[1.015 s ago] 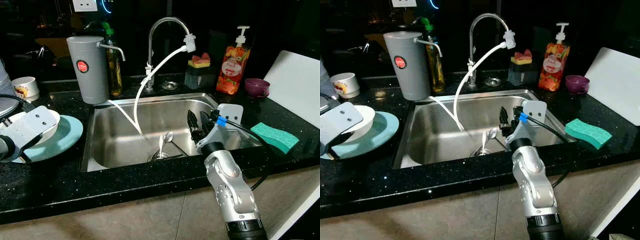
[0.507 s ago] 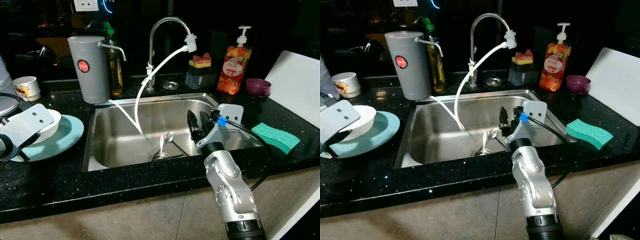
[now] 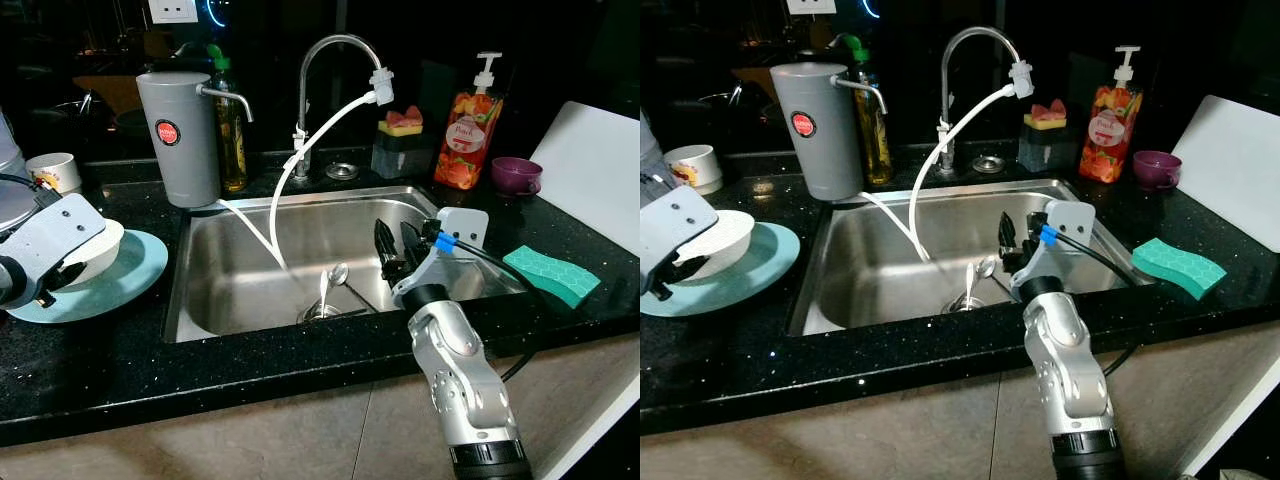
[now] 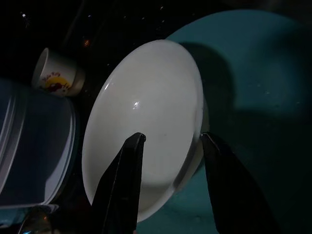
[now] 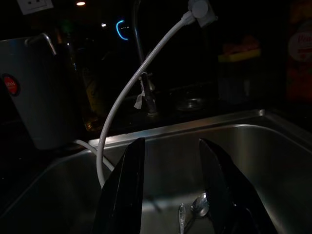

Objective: Kitchen organization

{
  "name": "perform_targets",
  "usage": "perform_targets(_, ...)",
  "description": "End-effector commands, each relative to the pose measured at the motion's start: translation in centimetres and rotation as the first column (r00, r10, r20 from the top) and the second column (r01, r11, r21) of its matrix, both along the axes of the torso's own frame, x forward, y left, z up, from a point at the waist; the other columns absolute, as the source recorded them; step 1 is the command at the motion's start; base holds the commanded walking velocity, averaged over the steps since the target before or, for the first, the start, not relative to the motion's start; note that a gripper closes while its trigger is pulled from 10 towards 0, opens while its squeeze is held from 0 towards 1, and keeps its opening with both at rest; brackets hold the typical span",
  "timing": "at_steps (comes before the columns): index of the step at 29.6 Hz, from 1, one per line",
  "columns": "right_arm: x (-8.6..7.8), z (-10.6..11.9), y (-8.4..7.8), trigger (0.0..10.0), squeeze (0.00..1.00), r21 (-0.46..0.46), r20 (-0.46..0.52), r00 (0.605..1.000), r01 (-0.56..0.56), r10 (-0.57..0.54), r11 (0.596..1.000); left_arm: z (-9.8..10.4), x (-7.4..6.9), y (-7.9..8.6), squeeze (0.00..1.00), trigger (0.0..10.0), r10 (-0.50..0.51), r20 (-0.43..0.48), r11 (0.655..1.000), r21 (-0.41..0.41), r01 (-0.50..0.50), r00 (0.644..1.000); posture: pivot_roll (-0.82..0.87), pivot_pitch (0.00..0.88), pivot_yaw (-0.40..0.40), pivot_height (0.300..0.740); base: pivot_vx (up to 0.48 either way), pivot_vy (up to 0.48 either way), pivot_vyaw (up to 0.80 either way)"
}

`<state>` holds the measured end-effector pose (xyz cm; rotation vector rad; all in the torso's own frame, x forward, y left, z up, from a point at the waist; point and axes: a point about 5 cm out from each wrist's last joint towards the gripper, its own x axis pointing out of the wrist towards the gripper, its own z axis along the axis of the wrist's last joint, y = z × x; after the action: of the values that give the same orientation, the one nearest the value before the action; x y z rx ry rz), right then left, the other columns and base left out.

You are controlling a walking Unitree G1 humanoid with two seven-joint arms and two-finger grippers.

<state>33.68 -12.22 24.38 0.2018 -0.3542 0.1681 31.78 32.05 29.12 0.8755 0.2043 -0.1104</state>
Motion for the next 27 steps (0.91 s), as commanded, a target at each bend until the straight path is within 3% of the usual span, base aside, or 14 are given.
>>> perform_targets(1,0.0,0.1,0.1,10.0,0.0,0.008,0.003,1.0,0.001,-0.001,1.0,0.6,0.3,-0.7,0.0,10.0,-0.043,0.003,0.999,-0.027,0.043,0.999,0.19,0.077,-0.005,0.74,0.0,0.0,0.0)
perform_targets(6,-0.1,0.0,0.2,10.0,0.0,0.01,0.003,1.0,0.0,0.0,1.0,0.7,0.6,-1.5,0.0,10.0,-0.095,-0.02,0.993,-0.071,0.093,0.995,0.19,0.075,-0.004,0.74,0.0,0.0,0.0)
perform_targets(14,0.0,0.0,0.1,10.0,0.0,0.009,0.001,1.0,0.002,-0.002,1.0,-2.1,1.0,-0.7,0.0,10.0,-0.058,-0.124,0.996,-0.072,0.049,0.991,0.19,0.074,-0.007,0.74,0.0,0.0,0.0)
perform_targets(18,0.0,0.0,0.1,10.0,0.0,0.009,0.001,1.0,0.001,-0.001,1.0,-2.5,1.4,1.0,0.0,10.0,0.075,-0.122,0.997,0.025,-0.072,0.99,0.18,0.077,-0.01,0.74,0.0,0.0,0.0)
perform_targets(27,0.0,0.1,0.2,10.0,0.0,0.012,0.002,1.0,-0.002,0.002,1.0,-3.4,1.3,1.7,0.0,10.0,0.114,-0.141,0.993,0.023,-0.112,0.984,0.19,0.083,-0.01,0.74,0.0,0.0,0.0)
